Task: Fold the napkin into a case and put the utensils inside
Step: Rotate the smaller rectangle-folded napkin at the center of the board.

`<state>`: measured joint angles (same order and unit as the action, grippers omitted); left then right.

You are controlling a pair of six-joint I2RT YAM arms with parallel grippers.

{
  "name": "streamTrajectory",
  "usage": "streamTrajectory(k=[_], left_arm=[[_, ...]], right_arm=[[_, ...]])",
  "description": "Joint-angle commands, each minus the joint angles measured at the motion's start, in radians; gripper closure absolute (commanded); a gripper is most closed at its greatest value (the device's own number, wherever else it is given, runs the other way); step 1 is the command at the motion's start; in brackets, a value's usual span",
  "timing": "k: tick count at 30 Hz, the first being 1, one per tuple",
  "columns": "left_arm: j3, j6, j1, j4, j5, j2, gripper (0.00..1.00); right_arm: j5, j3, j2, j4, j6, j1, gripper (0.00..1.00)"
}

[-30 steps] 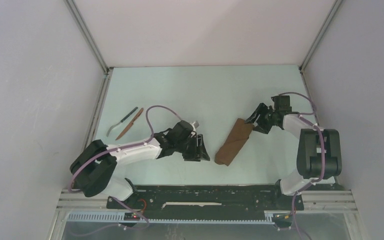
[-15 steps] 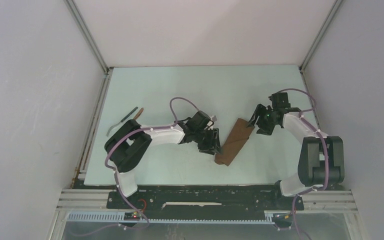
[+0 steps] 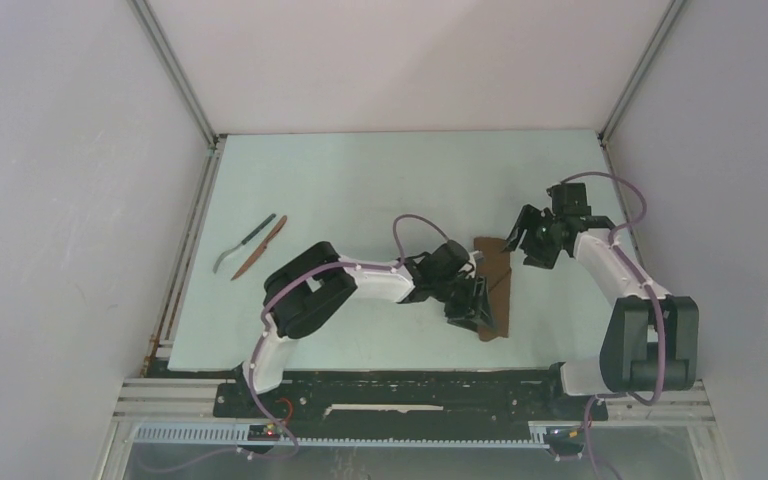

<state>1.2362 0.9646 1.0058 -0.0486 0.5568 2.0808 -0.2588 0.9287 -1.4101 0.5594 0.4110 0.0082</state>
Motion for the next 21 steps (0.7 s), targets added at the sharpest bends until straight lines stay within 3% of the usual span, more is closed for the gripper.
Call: streamTrajectory(k=[1,6,13,17,21], left_arm=[[0.074,0.055,0.031,-0.070,0.014,0.005,0.44],[0.014,-0.038,0.024,0.083,-0.083,-0.110,0.41],[-0.237,-0.288,-0.101,0.432,-0.298,-0.529,0.30],[-0.274,-0.430,-0.273,0.718,-0.480,-0.775,0.29],[-0.253,-0.606,-0.503,0.845,-0.615,-0.858,0.30]], right_arm=[[0.082,0.058,0.056,0.050,-0.038,0.003,0.27],[0.147,0.080,0.090,0.082,-0.054,0.035,0.27],[0.186,0.108,0.125,0.090,-0.064,0.173,0.24],[0.151,0.108,0.121,0.065,-0.053,0.330,0.24],[0.138,0.092,0.104,0.027,-0.040,0.505,0.24]])
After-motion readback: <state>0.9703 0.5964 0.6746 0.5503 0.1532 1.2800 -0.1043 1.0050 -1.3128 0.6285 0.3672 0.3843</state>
